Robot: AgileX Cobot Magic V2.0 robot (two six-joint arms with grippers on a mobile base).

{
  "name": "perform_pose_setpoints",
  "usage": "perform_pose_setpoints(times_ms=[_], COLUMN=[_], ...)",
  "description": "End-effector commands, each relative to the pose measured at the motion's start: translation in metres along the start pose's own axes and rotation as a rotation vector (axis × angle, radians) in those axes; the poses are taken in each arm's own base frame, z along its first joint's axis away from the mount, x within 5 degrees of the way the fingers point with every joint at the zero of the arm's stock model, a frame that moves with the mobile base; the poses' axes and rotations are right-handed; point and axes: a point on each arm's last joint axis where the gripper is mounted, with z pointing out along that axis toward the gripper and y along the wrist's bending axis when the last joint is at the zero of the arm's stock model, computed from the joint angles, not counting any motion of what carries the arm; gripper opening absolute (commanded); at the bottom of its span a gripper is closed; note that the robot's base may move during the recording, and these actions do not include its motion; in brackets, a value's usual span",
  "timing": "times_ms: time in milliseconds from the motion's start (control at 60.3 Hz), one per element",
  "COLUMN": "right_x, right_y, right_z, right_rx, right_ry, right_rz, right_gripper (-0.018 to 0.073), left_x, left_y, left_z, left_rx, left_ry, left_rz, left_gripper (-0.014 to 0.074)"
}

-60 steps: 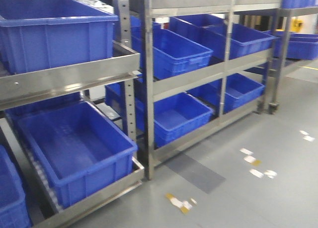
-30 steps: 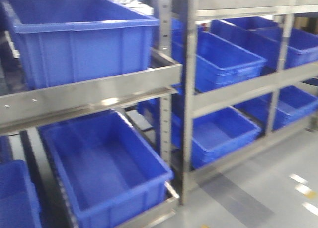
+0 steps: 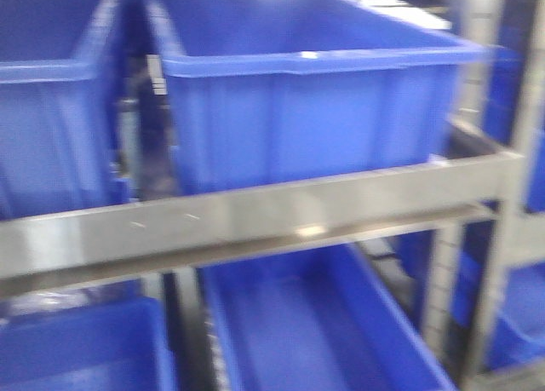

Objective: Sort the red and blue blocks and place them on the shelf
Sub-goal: 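Extend both grippers with the cubes over the blue bins on the shelf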

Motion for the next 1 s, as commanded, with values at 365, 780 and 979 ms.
perform_pose_setpoints(times_ms=[365, 780, 979], right_x=[-0.0172, -0.0172, -0.0172], right_y=[0.0015, 0.0015, 0.0015], right_z=[-0.0033, -0.0033, -0.0033], right_rx=[0.001, 0.001, 0.001], right_ry=[-0.114, -0.114, -0.114], right_rz=[-0.009, -0.009, -0.009], right_gripper=[0.0059, 0.0059, 0.0059], left_x=[-0.0162, -0.0162, -0.0162], left_y=[-0.0023, -0.0023, -0.0023], left_z=[-0.003, -0.003, -0.003], left_rx=[0.017, 0.017, 0.017], left_ry=[-0.108, -0.108, -0.108], left_rz=[-0.002, -0.002, -0.002], left_gripper=[0.0123, 0.0122, 0.0123])
